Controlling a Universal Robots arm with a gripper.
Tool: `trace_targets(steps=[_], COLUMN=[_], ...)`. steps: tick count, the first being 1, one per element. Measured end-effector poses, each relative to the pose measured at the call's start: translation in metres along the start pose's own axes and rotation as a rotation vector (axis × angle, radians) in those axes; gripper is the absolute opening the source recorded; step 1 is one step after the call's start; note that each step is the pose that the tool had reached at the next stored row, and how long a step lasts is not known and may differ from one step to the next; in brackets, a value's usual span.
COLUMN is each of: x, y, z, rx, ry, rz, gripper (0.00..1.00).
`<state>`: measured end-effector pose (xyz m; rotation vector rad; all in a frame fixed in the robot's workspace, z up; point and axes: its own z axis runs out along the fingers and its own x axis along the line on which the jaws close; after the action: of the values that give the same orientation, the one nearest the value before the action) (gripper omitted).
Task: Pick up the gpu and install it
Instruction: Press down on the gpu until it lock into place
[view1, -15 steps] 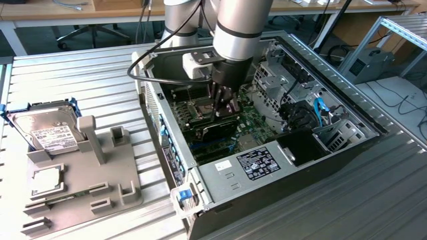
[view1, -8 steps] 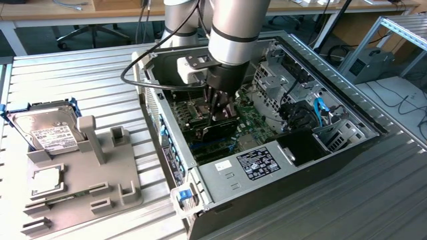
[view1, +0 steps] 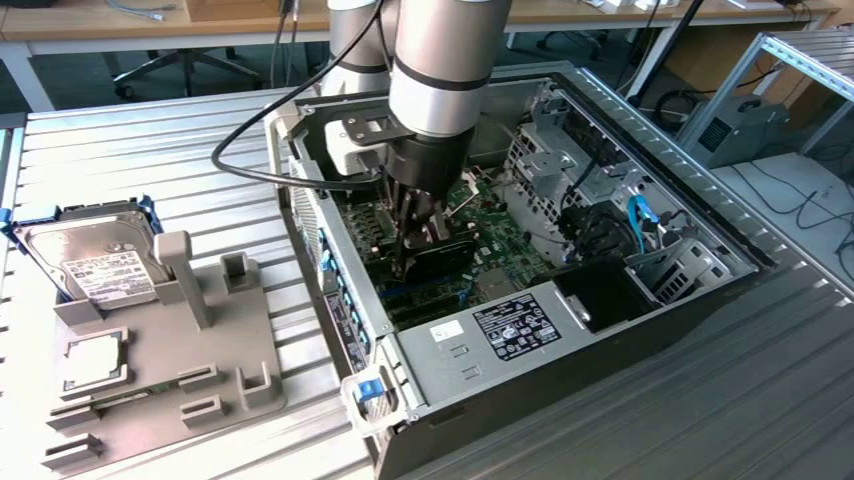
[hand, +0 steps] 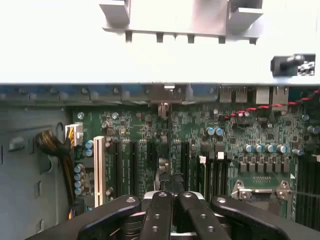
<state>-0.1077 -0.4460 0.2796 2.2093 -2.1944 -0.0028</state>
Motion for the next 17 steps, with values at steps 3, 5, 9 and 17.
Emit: trace_targets(steps=[3, 5, 9, 17], x=[-0.0001, -0.0001, -0.0015, -0.0049], y=[0.0058, 0.0088, 0.0106, 0.0108], z=[0.0016, 0.0027, 0.0043, 0.0047], rx=[0.0000, 0.0000, -0.0001, -0.0001], ry=[0.0000, 0.0000, 0.0012, 0.0037], rz=[0.000, 0.000, 0.000, 0.000], gripper=[0.11, 0.11, 0.11, 0.11])
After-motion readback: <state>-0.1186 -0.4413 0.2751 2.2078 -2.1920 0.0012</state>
